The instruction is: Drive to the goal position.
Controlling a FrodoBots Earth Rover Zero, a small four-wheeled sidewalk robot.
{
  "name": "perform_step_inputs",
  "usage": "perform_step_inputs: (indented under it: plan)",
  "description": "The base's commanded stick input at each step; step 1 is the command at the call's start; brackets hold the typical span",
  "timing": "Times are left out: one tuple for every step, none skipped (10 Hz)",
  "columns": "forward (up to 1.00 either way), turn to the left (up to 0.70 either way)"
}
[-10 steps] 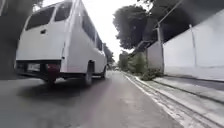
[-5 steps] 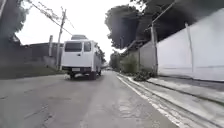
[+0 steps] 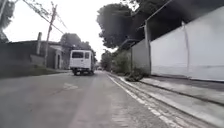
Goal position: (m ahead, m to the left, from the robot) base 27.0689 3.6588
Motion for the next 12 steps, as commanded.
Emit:
perform_step_inputs:
  plan:
    - [0.70, 0.00]
    - [0.70, 0.00]
    - [0.70, 0.00]
    - [0.70, 0.00]
    - [0.70, 0.00]
    - [0.70, 0.00]
    - [0.70, 0.00]
    - [0.70, 0.00]
    - [0.70, 0.00]
    - [0.70, 0.00]
    - [0.70, 0.00]
    - [0.70, 0.00]
